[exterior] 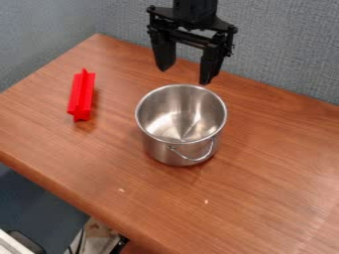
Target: Put the red object in the metal pot
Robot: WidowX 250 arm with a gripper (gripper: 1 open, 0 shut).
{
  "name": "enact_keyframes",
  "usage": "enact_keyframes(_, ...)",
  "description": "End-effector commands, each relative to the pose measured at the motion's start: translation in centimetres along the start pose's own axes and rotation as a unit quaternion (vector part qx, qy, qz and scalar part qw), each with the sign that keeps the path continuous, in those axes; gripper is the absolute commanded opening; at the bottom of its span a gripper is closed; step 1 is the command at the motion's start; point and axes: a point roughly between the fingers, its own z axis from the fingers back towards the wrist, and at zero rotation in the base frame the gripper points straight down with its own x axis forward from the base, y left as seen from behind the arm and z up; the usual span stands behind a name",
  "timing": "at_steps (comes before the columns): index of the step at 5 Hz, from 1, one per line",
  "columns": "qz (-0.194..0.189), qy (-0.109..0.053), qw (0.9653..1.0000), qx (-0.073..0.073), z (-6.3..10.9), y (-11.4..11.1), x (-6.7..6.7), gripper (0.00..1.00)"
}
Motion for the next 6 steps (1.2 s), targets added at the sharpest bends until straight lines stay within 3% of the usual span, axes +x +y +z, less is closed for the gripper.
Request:
enact_keyframes(1, -0.005, 0.014, 0.9999, 0.003, -0.1, 0.5, -0.4, 1.0)
enact_keyframes(3, -0.019, 0.035, 0.9991, 0.013, -0.9, 2.6, -1.8, 1.0)
enact_keyframes(4, 0.029, 0.026, 0.999, 0.021, -1.3, 7.2, -3.1, 1.0)
enact_keyframes(6, 0.081, 0.01, 0.9966, 0.007, 0.4, 12.7, -3.6, 1.0)
